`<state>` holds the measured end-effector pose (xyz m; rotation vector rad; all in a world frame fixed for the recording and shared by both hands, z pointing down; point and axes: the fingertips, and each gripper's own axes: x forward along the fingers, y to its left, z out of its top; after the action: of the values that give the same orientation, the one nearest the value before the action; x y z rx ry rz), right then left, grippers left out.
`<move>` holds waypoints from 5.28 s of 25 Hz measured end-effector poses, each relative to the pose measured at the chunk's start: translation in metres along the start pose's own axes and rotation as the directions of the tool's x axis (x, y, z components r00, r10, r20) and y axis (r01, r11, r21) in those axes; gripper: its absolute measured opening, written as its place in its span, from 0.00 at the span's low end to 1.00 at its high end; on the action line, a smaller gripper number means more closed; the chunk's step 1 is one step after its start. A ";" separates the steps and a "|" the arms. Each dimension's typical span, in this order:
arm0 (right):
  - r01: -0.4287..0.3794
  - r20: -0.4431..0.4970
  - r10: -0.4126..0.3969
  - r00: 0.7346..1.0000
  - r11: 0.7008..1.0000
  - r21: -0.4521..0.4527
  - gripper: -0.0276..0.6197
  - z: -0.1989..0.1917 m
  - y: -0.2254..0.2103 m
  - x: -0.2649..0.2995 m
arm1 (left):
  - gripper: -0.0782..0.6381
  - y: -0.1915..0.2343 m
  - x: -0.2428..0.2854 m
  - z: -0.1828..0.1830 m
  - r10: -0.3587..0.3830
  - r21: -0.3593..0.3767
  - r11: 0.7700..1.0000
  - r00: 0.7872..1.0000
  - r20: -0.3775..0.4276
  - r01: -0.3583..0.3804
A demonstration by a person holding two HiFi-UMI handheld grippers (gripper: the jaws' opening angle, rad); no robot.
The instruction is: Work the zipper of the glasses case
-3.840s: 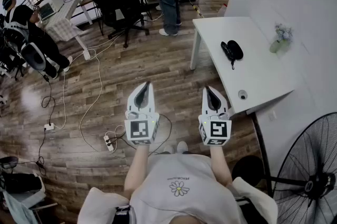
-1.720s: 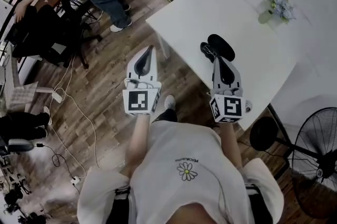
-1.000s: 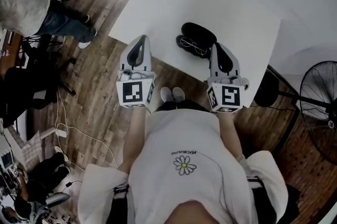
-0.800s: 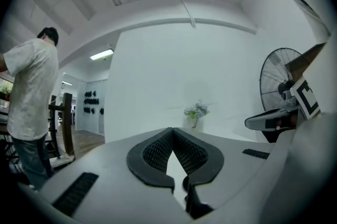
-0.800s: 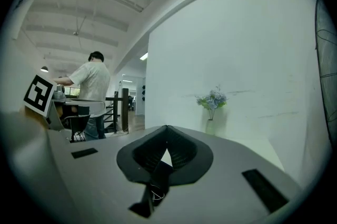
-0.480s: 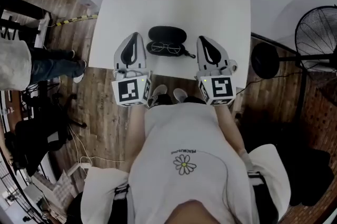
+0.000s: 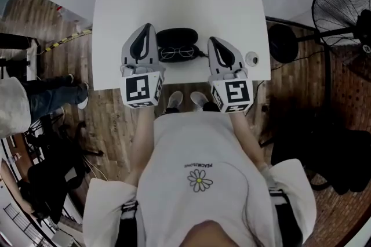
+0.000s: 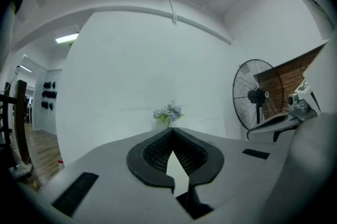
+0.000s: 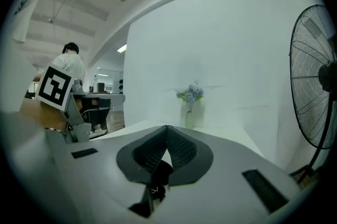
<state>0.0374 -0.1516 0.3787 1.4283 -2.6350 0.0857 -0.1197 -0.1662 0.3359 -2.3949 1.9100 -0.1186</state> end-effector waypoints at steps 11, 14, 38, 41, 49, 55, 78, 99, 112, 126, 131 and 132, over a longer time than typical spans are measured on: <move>-0.114 -0.269 0.123 0.955 0.992 0.049 0.05 -0.101 0.060 0.030 | 0.13 0.004 0.011 -0.074 -0.130 -0.028 0.991 0.978 -0.163 0.127; -0.132 -0.331 0.146 0.932 0.989 0.065 0.05 -0.128 0.073 0.035 | 0.13 0.001 0.036 -0.104 -0.197 0.012 0.978 0.949 -0.245 0.206; -0.138 -0.367 0.164 0.916 0.986 0.095 0.05 -0.164 0.084 0.033 | 0.13 -0.033 0.062 -0.197 -0.473 -0.142 0.849 0.613 -0.633 0.509; -0.141 -0.370 0.163 0.915 0.986 0.087 0.05 -0.164 0.085 0.033 | 0.13 -0.023 0.068 -0.192 -0.421 -0.096 0.881 0.677 -0.603 0.462; -0.144 -0.377 0.169 0.910 0.985 0.093 0.05 -0.170 0.088 0.030 | 0.13 -0.015 0.081 -0.213 -0.423 -0.179 0.875 0.532 -0.734 0.450; -0.144 -0.386 0.169 0.907 0.985 0.093 0.05 -0.173 0.088 0.030 | 0.13 -0.018 0.071 -0.197 -0.475 -0.251 0.866 0.551 -0.686 0.433; -0.026 -0.286 0.074 0.955 0.985 0.169 0.05 -0.142 0.060 0.030 | 0.13 -0.061 -0.026 -0.184 -0.595 -0.338 0.784 0.474 -0.648 0.521; -0.167 -0.395 0.147 0.907 0.986 -0.016 0.05 -0.146 0.054 0.048 | 0.13 -0.084 -0.056 -0.190 -0.639 -0.401 0.761 0.477 -0.603 0.511; -0.176 -0.371 0.160 0.915 0.984 -0.009 0.05 -0.142 0.053 0.043 | 0.13 -0.113 -0.015 -0.188 -0.480 -0.144 0.839 0.590 -0.649 0.524; -0.724 -0.680 0.384 0.625 0.610 -0.321 0.17 -0.176 0.006 0.044 | 0.13 -0.117 -0.012 -0.191 -0.469 -0.177 0.851 0.563 -0.680 0.495; -0.827 -0.752 0.429 0.501 0.493 -0.270 0.08 -0.189 0.029 0.035 | 0.13 -0.109 -0.011 -0.195 -0.421 -0.130 0.859 0.541 -0.728 0.494; -0.831 -0.750 0.431 0.501 0.483 -0.277 0.07 -0.189 0.035 0.032 | 0.13 -0.106 -0.012 -0.196 -0.408 -0.112 0.859 0.535 -0.740 0.499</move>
<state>0.0095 -0.1363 0.5714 0.0145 -2.1513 -0.2095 -0.0410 -0.1336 0.5420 -2.9556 1.2711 -1.4169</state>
